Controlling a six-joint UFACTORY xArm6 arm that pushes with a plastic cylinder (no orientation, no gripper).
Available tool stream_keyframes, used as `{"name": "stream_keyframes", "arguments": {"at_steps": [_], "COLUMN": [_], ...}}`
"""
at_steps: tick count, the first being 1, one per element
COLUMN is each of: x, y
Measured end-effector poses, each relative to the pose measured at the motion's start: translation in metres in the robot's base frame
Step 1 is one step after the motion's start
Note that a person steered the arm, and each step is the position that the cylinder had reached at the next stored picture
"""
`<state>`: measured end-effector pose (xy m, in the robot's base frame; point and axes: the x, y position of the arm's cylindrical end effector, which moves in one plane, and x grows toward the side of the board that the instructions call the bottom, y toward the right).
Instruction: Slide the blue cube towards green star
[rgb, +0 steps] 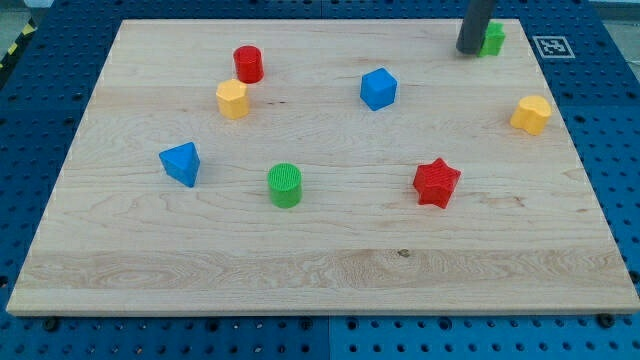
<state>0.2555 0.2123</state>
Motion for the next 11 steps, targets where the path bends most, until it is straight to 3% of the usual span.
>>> {"name": "stream_keyframes", "arguments": {"at_steps": [1,3,4,5,6,9,11], "x": [0.004,0.021,0.066,0.101,0.107,0.098,0.058], "y": [-0.016,-0.204,-0.242,-0.194,-0.14,-0.126,-0.11]}}
